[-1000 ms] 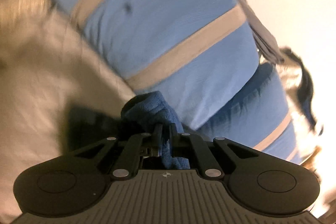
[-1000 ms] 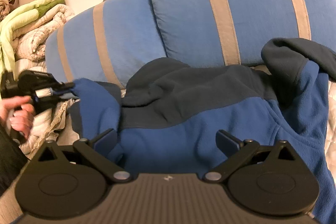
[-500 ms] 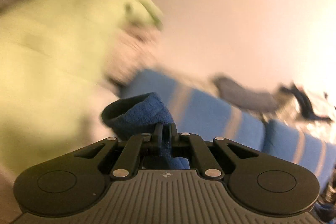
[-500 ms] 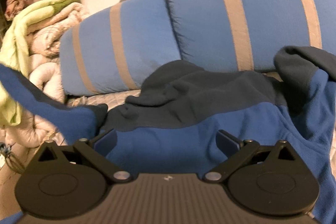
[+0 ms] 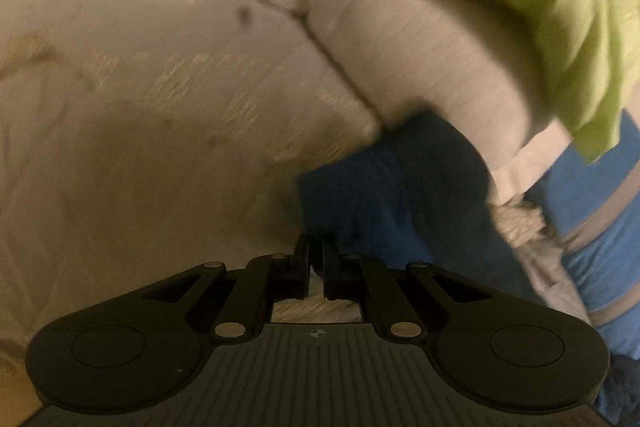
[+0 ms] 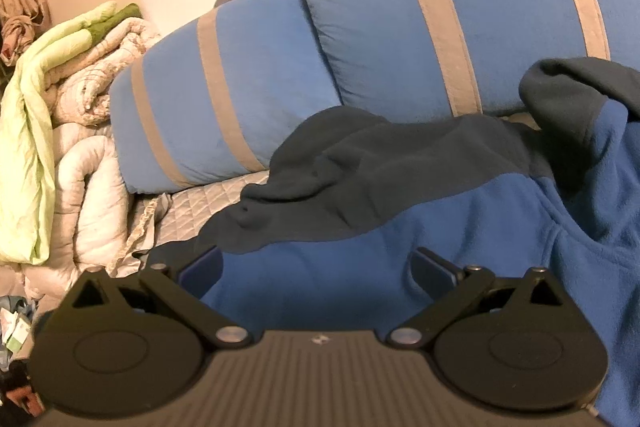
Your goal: Fold clothes
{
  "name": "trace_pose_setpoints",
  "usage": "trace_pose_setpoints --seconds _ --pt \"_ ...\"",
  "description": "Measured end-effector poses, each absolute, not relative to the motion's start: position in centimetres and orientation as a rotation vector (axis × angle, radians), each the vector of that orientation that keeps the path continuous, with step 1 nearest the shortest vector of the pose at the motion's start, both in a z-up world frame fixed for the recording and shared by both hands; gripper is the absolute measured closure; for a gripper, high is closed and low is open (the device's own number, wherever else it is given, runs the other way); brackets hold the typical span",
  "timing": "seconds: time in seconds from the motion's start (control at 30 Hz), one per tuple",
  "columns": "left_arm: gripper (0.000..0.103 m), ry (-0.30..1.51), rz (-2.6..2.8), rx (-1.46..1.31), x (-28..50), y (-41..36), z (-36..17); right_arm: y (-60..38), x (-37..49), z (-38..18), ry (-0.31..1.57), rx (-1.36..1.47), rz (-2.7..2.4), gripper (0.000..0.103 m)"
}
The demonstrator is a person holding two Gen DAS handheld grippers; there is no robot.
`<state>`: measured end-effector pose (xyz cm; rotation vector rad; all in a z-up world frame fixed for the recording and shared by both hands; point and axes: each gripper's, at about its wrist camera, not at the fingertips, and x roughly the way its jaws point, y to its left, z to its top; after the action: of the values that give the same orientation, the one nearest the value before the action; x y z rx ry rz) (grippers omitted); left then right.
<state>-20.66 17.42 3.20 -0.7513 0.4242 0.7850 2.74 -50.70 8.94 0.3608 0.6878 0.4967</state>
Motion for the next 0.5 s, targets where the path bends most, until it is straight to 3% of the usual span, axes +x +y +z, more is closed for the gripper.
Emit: trace_pose_setpoints --seconds 0.43,0.47,0.5 --pt "0.092 0.488 0.854 -0.707 -19.3 16.8 5.0 -50.9 2.6 8.9 0.693 0.355 0.493 0.000" --pt "0.090 0.490 0.867 -0.693 -19.3 16.8 5.3 -50.9 2.6 8.9 0.694 0.354 0.492 0.000" --pt "0.082 0.491 0.879 -0.679 -19.3 16.7 5.7 -51.0 2.6 8.9 0.695 0.353 0.491 0.000"
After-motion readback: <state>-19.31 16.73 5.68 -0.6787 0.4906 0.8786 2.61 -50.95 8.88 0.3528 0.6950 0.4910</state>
